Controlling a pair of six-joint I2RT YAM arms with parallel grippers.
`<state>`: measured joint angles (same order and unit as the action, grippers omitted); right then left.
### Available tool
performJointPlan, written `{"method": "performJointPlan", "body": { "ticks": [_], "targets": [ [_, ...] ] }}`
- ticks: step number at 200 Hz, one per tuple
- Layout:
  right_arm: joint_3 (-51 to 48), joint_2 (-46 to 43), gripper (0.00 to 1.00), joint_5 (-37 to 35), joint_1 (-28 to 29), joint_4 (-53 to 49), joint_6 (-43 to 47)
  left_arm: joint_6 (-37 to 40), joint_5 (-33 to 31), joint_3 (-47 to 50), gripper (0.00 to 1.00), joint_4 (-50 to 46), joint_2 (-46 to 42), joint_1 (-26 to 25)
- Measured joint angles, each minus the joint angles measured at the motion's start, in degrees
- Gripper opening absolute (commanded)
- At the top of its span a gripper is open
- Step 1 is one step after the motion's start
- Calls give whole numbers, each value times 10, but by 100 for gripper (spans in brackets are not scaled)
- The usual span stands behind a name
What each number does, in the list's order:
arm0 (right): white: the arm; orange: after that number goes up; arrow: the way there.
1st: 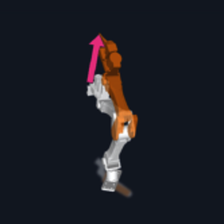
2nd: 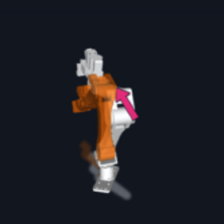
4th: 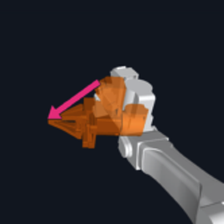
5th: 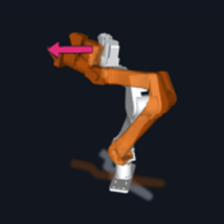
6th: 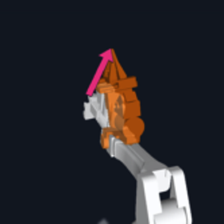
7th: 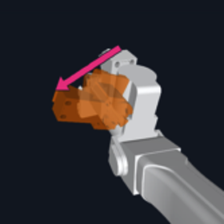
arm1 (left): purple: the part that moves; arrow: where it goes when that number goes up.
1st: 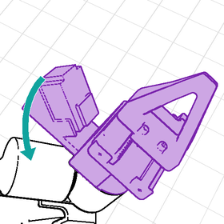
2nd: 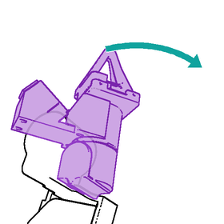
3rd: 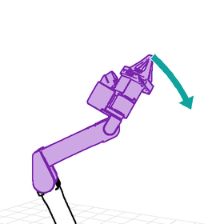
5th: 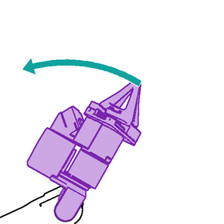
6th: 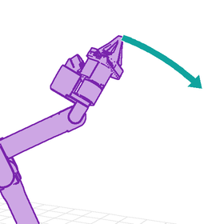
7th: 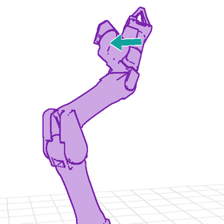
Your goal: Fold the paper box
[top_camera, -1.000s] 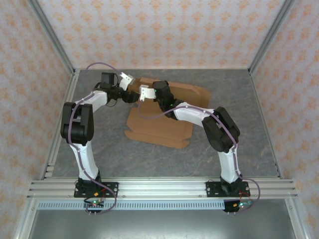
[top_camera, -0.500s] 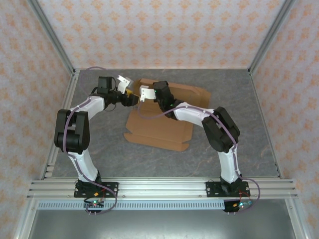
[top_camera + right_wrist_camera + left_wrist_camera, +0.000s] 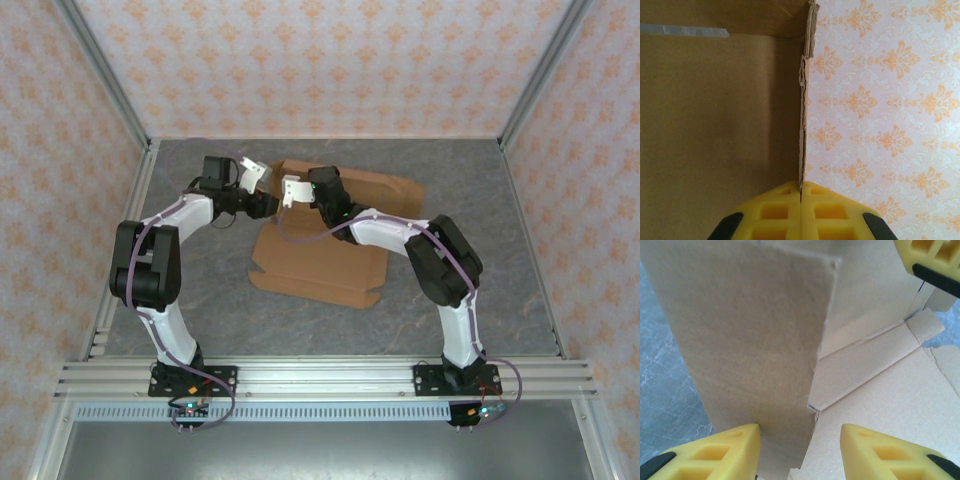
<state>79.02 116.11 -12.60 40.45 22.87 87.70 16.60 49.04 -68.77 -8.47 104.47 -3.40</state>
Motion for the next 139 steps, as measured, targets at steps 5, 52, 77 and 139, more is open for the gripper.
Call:
{"method": "performJointPlan", "body": {
  "ticks": [5, 52, 77, 139],
  "targets": [
    [-4, -2, 0, 0, 0, 3, 0, 3, 0, -2, 46, -8, 0, 0],
    [-16, -6, 0, 2, 0, 17, 6, 43, 0, -5, 50, -53, -5, 0],
    [-27, -8, 0, 5, 1, 33, 17, 60, -5, -5, 50, -72, -6, 0],
    [-66, -19, 0, 10, 16, 94, 78, 66, -15, 3, 50, -78, -17, 0]
  ]
}}
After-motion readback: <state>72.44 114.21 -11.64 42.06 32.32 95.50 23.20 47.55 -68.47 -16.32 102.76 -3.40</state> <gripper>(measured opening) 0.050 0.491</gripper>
